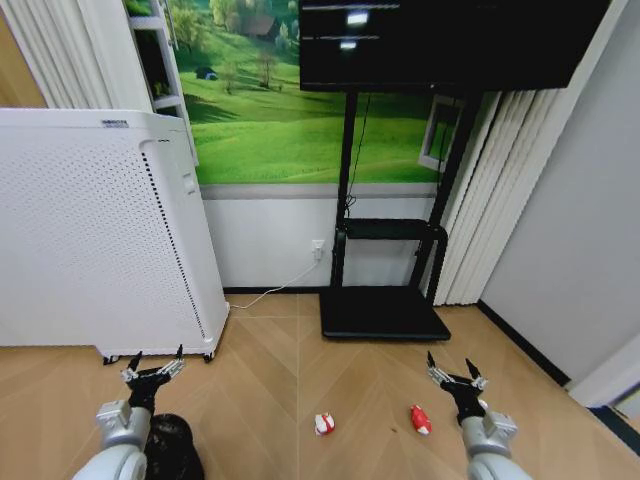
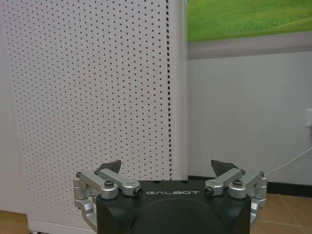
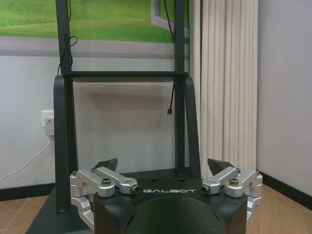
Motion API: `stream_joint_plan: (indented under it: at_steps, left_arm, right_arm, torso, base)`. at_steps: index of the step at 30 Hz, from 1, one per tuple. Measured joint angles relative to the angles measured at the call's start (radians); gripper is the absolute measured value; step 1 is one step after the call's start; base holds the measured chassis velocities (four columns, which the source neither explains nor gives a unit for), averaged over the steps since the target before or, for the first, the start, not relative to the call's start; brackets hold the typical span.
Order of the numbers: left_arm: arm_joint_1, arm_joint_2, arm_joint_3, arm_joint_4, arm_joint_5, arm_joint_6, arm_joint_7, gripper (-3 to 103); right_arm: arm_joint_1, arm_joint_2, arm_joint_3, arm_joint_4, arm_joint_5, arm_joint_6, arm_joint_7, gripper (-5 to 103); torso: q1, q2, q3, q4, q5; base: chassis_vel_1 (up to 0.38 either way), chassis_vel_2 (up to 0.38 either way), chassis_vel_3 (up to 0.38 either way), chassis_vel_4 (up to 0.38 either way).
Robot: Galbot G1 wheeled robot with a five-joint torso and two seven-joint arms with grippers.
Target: Pick up the trash bin and place the garbage on the floor into it.
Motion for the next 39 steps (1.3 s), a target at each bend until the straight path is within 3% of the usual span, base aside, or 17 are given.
stream_joint_plan:
  at_steps: [7, 12, 14, 17, 18, 22, 28, 39]
  left_arm:
    - [0.045, 0.019, -0.022, -0.041, -0.018, 0.035, -0.022, 100]
    - [0.110, 0.090, -0.109, -0.069, -0.040, 0.076, -0.009, 100]
    - [0.186, 0.153, -0.183, -0.093, -0.040, 0.094, 0.011, 100]
    - [0.226, 0.170, -0.208, -0.102, -0.038, 0.105, 0.012, 100]
    - [0.287, 0.178, -0.233, -0.109, -0.030, 0.118, 0.012, 100]
    - [0.368, 0.147, -0.224, -0.101, -0.006, 0.142, -0.013, 100]
    - [0.427, 0.113, -0.186, -0.024, 0.065, 0.136, -0.019, 100]
    - [0.441, 0.141, -0.176, 0.048, -0.023, 0.187, -0.011, 100]
  right_arm:
    - [-0.005, -0.009, 0.009, 0.003, 0.004, 0.000, 0.000, 100]
    - [-0.011, -0.016, 0.014, 0.015, 0.013, -0.004, 0.003, 100]
    - [-0.013, -0.019, 0.018, 0.023, 0.020, -0.008, 0.006, 100]
    - [-0.014, -0.022, 0.021, 0.025, 0.023, -0.008, 0.007, 100]
    - [-0.016, -0.026, 0.026, 0.028, 0.031, -0.010, 0.008, 100]
    - [-0.015, -0.035, 0.032, 0.029, 0.044, -0.013, 0.009, 100]
    - [-0.004, -0.040, 0.032, 0.030, 0.056, -0.022, 0.013, 100]
    - [0.000, -0.042, 0.028, 0.027, 0.056, -0.026, 0.016, 100]
  torso:
    - [0.000, 0.002, 0.001, -0.0001, -0.0001]
    - [0.001, 0.004, 0.003, 0.0000, -0.0003]
    - [0.001, 0.005, 0.004, -0.0001, 0.0000]
    - [0.001, 0.006, 0.004, 0.0000, 0.0000]
    - [0.001, 0.007, 0.005, 0.0001, 0.0002]
    - [0.002, 0.008, 0.006, -0.0002, 0.0002]
    - [0.002, 0.009, 0.006, -0.0001, -0.0001]
    - [0.002, 0.010, 0.007, 0.0000, -0.0001]
  base:
    - [0.000, 0.000, 0.000, 0.000]
    - [0.000, 0.000, 0.000, 0.000]
    - [0.000, 0.000, 0.000, 0.000]
    - [0.000, 0.000, 0.000, 0.000]
    - [0.000, 0.000, 0.000, 0.000]
    - [0.000, 0.000, 0.000, 0.000]
    - [0.000, 0.000, 0.000, 0.000]
    - [0.000, 0.000, 0.000, 0.000]
